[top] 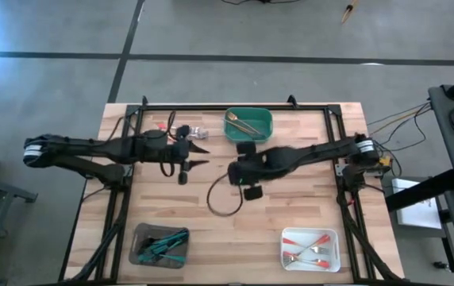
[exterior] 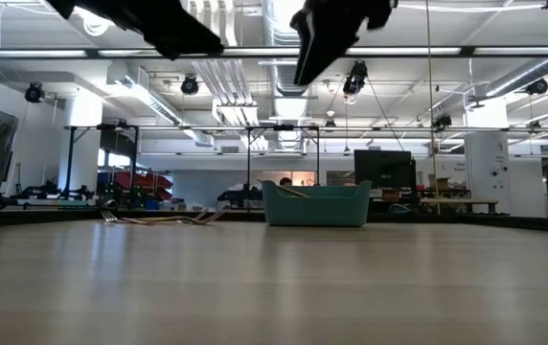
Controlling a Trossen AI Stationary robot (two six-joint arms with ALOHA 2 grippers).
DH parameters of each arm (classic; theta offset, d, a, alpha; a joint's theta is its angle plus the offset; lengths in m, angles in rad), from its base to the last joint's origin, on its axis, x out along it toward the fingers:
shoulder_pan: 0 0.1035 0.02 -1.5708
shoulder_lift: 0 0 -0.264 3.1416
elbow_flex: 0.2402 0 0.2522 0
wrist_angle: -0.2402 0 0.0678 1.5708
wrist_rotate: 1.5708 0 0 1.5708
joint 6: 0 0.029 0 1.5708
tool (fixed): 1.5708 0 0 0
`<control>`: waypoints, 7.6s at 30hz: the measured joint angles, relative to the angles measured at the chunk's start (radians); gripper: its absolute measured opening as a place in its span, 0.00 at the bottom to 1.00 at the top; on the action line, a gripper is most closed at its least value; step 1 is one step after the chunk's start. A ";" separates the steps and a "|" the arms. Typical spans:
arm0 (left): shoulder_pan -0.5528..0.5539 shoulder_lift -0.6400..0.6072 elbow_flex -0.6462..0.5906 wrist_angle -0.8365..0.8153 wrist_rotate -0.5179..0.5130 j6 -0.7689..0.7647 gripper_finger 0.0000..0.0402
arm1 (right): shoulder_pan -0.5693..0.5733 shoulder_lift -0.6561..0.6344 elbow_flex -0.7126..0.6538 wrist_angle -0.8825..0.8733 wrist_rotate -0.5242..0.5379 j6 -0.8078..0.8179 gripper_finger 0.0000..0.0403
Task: Sort silverware by color (type)
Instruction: Put the orange fork into the white bin
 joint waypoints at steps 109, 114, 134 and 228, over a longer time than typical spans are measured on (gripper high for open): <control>0.095 0.219 0.063 0.229 -0.189 -0.293 0.29 | -0.680 -1.045 -1.714 1.907 -0.227 -0.847 0.29; 0.095 0.219 0.063 0.260 -0.189 -0.292 0.29 | -0.680 -1.042 -1.714 1.907 -0.227 -0.847 0.29; 0.097 0.153 -0.044 0.214 -0.291 -0.348 0.29 | -0.680 -1.034 -1.714 1.900 -0.227 -0.847 0.29; 0.721 0.587 0.038 -0.378 0.048 -0.045 0.28 | -0.680 -1.034 -1.714 1.885 -0.227 -0.847 0.29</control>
